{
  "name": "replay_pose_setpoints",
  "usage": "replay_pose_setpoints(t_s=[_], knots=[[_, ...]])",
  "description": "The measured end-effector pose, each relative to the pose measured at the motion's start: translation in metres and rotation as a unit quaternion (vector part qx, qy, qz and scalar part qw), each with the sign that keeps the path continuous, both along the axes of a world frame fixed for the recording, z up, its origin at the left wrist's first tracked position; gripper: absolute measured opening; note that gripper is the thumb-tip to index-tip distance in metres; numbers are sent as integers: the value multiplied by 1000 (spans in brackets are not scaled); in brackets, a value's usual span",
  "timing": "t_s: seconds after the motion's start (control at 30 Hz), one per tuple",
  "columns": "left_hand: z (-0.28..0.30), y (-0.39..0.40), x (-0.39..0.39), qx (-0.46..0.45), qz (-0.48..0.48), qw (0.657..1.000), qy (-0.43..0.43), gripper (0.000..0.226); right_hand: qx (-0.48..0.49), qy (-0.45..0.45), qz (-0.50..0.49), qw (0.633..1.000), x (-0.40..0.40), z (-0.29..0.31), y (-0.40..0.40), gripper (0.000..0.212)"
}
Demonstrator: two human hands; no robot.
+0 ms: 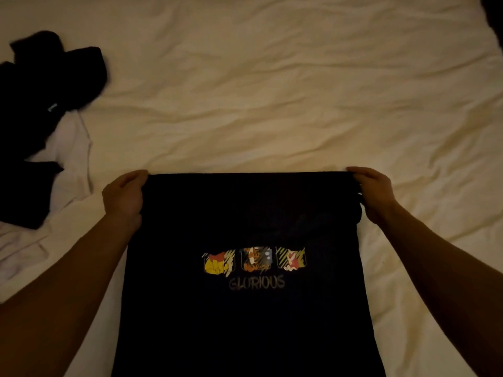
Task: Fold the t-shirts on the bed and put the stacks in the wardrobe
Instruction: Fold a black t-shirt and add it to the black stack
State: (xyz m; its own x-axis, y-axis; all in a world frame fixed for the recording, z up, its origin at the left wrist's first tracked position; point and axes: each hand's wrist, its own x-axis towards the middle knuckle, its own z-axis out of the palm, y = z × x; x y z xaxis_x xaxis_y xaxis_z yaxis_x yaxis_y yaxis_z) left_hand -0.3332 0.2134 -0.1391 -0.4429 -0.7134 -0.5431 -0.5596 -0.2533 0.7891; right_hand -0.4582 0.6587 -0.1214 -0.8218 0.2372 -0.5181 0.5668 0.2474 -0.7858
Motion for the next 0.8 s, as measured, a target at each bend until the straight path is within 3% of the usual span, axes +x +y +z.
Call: replay_pose_setpoints(t_s=[0.07, 0.17, 0.37, 0.43, 0.53, 0.67, 0.8], knots=[[-3, -1, 3, -5, 1, 1000, 3, 9, 14, 20, -11, 1000, 2, -2, 6, 26], [-8, 1, 13, -123, -92, 988, -34, 21, 62, 10, 48, 997, 9, -10, 5, 28], [-10, 6, 24, -205, -188, 956, -92, 48, 196, -42, 82, 976, 21, -26, -6, 64], [-9, 4, 22, -185, -209, 951, -135, 52, 205, -72, 81, 973, 21, -28, -5, 65], [-4, -4, 16, -78, -228, 953, -183, 40, 151, -74, 91, 982, 16, -29, -5, 54], [-4, -3, 27, -25, -215, 973, -81, 26, 106, -23, 96, 989, 21, -26, -7, 32], [3, -7, 12, -82, -200, 976, -8, 24, 112, 29, 88, 989, 14, -17, -13, 25]])
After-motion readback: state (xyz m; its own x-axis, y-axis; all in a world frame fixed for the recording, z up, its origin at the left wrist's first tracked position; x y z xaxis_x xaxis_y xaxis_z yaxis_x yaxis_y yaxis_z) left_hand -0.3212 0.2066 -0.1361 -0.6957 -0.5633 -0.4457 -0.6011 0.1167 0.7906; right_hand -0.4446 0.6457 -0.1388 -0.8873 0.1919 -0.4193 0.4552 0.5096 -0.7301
